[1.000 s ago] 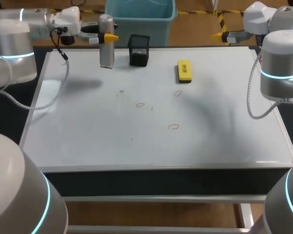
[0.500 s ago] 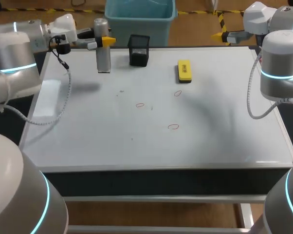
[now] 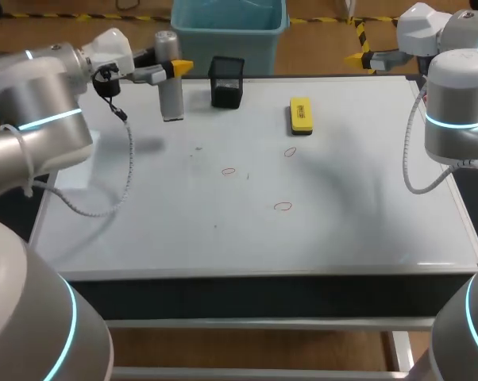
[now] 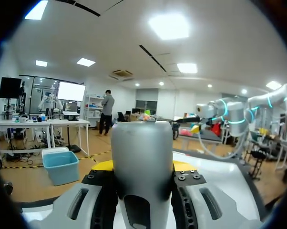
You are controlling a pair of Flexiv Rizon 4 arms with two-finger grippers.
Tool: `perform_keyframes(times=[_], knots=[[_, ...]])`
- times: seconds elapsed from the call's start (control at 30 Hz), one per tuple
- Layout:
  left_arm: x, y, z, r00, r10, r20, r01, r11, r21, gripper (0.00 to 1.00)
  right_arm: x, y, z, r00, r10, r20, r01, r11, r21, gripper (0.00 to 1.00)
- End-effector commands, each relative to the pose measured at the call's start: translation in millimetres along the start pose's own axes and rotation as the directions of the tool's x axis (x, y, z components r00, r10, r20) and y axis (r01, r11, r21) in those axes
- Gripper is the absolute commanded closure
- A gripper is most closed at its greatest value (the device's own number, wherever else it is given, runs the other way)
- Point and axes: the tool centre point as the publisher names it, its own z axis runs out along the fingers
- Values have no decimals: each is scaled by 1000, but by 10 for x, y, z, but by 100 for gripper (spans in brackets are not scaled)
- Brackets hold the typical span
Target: Pick up the inspection probe, press it on each red-marked spot on the whiteboard one by one, put down the probe, pick up the eraser, and wipe off all the red marks.
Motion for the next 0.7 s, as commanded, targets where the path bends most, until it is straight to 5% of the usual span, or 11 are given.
perform_keyframes(times=[0.03, 0.7], knots=[[42, -12, -3, 967, 1, 256, -3, 1000, 4, 100, -2, -4, 3, 1000, 0, 0, 0, 1000, -1, 0], [6, 163, -288, 982, 18, 187, -16, 1000, -12, 100, -2, -4, 3, 1000, 0, 0, 0, 1000, -1, 0]])
